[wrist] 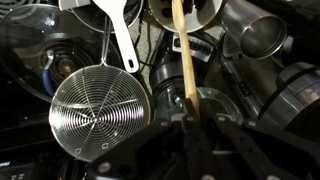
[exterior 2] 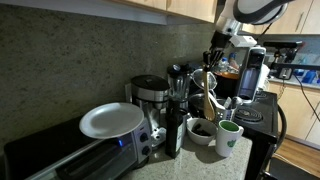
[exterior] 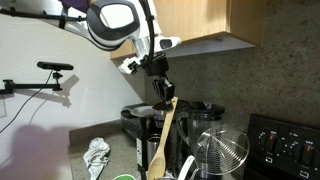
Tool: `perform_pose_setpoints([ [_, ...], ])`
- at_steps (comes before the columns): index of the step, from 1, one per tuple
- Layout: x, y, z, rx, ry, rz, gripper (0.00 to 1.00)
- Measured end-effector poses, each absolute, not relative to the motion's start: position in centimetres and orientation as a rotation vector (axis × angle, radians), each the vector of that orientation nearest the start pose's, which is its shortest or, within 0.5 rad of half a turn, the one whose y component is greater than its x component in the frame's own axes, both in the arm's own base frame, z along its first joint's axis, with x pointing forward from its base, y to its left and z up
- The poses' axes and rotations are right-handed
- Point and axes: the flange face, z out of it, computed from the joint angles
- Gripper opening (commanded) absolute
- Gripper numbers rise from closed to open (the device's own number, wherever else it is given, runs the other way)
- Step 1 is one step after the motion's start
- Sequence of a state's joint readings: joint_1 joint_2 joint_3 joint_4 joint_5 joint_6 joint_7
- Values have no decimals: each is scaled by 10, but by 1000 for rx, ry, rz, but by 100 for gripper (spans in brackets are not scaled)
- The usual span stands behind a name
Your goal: Take the wooden spoon and stir the contents in the bowl
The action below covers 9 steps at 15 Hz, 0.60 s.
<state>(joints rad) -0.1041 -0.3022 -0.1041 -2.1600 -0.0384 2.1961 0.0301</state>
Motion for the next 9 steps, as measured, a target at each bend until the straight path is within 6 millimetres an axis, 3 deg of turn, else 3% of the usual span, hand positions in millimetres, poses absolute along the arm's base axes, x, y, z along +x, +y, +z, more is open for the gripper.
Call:
perform_pose_setpoints([
  [5,473,-107,499,-3116,347,-468,6],
  [9,470,-103,471,-3121,333,-460,6],
])
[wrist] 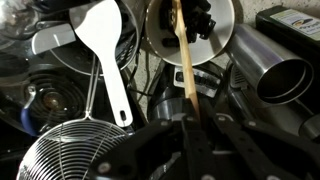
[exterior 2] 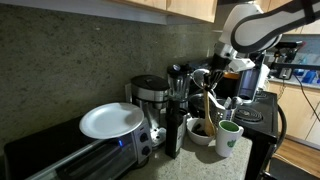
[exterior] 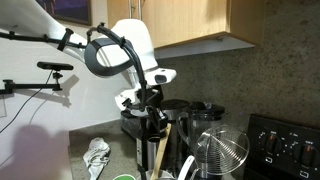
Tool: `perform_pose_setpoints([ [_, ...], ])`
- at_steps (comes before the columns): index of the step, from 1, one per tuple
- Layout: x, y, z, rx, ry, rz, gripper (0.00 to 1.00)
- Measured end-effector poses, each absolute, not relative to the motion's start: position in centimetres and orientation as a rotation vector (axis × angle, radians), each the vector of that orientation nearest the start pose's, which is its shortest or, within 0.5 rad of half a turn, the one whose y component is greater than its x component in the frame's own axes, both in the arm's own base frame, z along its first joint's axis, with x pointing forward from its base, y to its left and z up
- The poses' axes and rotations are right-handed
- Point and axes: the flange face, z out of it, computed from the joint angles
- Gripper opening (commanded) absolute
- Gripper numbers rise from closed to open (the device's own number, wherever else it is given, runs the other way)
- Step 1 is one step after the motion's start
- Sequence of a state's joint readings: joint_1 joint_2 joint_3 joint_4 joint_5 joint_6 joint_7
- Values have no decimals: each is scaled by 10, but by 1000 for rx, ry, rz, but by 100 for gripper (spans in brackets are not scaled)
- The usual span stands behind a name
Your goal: Take the wooden spoon and stir the contents in the bowl
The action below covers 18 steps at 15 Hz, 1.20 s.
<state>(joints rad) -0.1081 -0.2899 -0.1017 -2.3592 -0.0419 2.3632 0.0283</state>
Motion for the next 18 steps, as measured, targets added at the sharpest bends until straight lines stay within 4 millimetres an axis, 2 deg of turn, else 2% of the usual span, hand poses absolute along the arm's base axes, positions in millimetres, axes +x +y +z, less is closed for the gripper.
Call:
perform_pose_setpoints([
  [4,477,-96,467,-3152,274,-526,6],
  [9,490,-76,467,-3182,195,-648,6],
  [14,494,-67,458,-3143,208,-644,6],
  [18,492,-66,456,-3205,156,-579,6],
])
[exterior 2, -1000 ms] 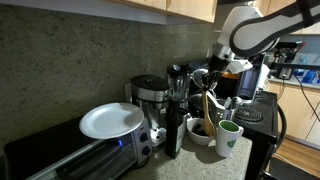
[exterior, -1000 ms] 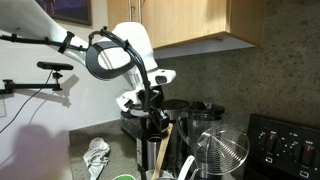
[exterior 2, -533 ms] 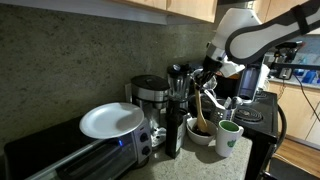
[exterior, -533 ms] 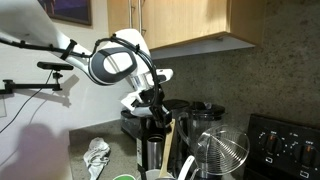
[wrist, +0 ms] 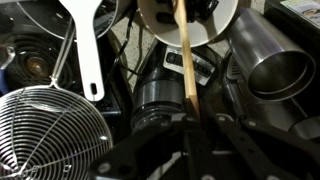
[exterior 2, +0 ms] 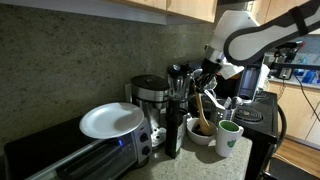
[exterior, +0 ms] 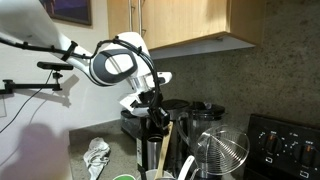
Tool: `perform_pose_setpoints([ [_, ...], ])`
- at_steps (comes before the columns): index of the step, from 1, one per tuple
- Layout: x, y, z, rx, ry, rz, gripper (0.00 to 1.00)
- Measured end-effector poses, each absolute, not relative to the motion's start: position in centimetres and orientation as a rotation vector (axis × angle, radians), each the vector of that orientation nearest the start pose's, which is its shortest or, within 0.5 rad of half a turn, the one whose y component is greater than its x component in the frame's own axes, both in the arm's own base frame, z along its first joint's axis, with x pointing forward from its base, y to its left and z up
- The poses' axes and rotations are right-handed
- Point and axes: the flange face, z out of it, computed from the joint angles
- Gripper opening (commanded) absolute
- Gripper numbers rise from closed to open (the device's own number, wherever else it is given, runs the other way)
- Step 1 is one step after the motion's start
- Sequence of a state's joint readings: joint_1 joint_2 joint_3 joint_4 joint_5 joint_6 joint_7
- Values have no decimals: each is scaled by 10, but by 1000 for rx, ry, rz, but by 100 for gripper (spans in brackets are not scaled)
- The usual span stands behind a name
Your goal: Take the wooden spoon and stir the contents in the bowl
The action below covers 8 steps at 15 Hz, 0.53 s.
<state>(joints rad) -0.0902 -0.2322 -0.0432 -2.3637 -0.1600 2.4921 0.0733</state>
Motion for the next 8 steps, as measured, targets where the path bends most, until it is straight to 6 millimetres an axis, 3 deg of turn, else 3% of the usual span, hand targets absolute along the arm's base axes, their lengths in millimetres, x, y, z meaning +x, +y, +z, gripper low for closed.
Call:
perform_pose_setpoints([
  [8,493,-49,453,-3306,195,-583,6],
])
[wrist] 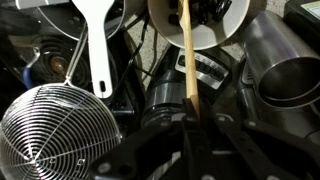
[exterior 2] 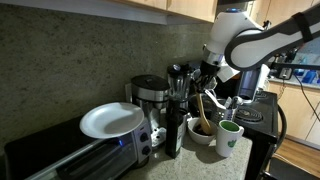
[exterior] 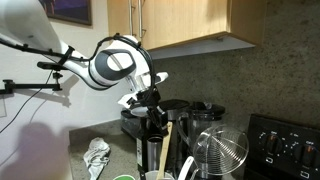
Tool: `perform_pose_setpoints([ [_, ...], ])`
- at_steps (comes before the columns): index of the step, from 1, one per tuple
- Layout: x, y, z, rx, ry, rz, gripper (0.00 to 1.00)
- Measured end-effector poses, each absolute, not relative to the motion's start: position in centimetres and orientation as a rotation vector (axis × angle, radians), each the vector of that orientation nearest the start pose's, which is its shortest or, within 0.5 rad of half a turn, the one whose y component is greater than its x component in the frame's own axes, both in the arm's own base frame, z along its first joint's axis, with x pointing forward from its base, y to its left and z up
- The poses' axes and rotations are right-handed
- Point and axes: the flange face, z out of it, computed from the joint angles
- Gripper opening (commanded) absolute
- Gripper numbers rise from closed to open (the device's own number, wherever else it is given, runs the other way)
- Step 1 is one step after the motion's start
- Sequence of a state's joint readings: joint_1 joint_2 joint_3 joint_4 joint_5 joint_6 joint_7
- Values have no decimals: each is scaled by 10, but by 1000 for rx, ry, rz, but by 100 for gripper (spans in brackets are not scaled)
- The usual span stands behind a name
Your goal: Take the wooden spoon and stir the contents in the bowl
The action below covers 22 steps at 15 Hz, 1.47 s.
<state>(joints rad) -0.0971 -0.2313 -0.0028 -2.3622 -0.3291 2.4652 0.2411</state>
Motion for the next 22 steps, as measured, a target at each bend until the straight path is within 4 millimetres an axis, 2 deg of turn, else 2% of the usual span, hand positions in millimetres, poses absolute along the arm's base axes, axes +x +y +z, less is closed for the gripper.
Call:
perform_pose_setpoints([
  [6,491,-52,451,-3245,270,-559,6],
  [11,490,-64,452,-3183,262,-494,6],
  [16,490,-66,466,-3253,210,-325,5],
  [22,498,-56,474,-3321,231,-385,5],
])
